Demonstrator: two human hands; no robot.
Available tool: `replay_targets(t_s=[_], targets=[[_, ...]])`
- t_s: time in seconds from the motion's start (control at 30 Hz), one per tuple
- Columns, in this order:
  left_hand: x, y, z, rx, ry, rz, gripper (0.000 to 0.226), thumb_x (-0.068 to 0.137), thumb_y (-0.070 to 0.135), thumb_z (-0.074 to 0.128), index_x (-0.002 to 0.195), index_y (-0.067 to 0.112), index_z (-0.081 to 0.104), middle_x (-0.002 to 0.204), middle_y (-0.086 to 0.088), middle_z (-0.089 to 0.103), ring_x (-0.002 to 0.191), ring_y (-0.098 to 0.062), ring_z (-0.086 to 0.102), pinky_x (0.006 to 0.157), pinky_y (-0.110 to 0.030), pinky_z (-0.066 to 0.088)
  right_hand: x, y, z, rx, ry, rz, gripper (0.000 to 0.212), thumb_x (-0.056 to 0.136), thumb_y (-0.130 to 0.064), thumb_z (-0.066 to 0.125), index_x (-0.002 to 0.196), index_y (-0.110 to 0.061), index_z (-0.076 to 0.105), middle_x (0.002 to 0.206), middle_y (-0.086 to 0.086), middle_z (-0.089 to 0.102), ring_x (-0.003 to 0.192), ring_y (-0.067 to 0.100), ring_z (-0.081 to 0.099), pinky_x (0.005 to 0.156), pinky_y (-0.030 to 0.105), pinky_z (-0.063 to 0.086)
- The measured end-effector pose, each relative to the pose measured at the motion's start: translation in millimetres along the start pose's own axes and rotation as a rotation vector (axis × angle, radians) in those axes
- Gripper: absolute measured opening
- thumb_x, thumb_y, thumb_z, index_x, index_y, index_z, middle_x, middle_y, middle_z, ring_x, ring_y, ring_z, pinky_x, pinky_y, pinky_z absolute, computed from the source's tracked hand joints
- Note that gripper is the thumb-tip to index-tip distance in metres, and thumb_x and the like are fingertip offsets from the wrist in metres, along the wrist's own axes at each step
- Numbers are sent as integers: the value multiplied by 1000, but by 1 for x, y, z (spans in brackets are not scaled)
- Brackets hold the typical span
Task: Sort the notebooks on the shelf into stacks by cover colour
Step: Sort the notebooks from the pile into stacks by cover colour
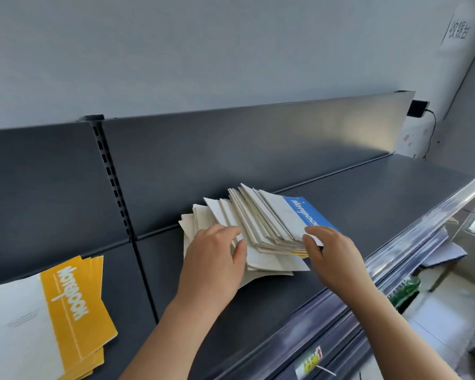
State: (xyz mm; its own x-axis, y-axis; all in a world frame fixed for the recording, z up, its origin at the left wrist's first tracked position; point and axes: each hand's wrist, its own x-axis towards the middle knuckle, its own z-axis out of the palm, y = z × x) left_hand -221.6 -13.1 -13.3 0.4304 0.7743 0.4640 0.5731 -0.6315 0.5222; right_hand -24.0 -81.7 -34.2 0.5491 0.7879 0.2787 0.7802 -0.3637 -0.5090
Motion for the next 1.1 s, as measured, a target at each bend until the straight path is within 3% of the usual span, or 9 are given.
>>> replay_targets(t_s=[0.17,0.27,0.47,0.6,0.73,0.8,0.9,1.0,1.1], targets=[[28,21,31,21,-27,-2,25,96,30,44,105,17,65,100,6,61,97,-14,51,82,-30,46,46,40,6,-44,-91,53,30,97,-26,39,104,-4,59,112,8,60,96,28,56,76,38,48],[43,32,50,36,-43,-41,25,96,30,43,102,20,65,99,8,61,90,-12,53,75,-27,47,68,63,10,-55,-214,56,27,96,-30,38,85,-10,54,92,2,57,85,24,55,75,41,48],[59,41,76,82,-47,-278,27,91,46,47,85,24,62,78,9,65,73,-13,60,66,-34,53,76,78,9,93,-359,-199,32,95,-32,48,125,-27,57,126,-15,57,116,9,50,103,25,33],[63,42,75,58,-6,-464,20,84,42,56,90,23,58,86,11,65,76,-14,60,62,-31,49,73,75,14,218,-362,-337,34,92,-32,54,126,-32,56,128,-22,54,119,1,46,92,11,30],[56,45,67,-49,49,-565,11,92,24,49,101,18,48,91,6,61,71,-14,57,51,-28,39,83,79,9,248,-331,-282,27,92,-30,53,118,-29,58,117,-15,56,103,11,52,80,21,38],[51,50,67,-53,75,-564,15,95,22,45,110,18,44,95,7,58,74,-12,55,53,-28,39,84,79,8,216,-347,-296,23,94,-27,49,113,-20,59,112,-7,59,100,14,49,79,27,40],[45,57,71,-8,32,-566,18,98,23,37,114,17,42,102,8,52,84,-15,54,63,-31,40,80,74,11,218,-384,-361,25,96,-24,44,115,-19,59,112,-7,60,100,13,52,80,23,41],[44,58,71,-18,-4,-593,21,96,21,37,114,18,47,104,9,57,88,-16,55,69,-32,43,78,71,10,287,-425,-403,24,96,-19,40,106,-12,61,106,-4,62,85,9,54,64,21,43],[41,60,65,-114,86,-665,19,91,16,43,107,21,52,91,7,60,73,-13,56,56,-29,42,81,73,10,346,-443,-371,21,96,-20,38,85,-12,54,78,-5,56,59,9,41,50,20,31]])
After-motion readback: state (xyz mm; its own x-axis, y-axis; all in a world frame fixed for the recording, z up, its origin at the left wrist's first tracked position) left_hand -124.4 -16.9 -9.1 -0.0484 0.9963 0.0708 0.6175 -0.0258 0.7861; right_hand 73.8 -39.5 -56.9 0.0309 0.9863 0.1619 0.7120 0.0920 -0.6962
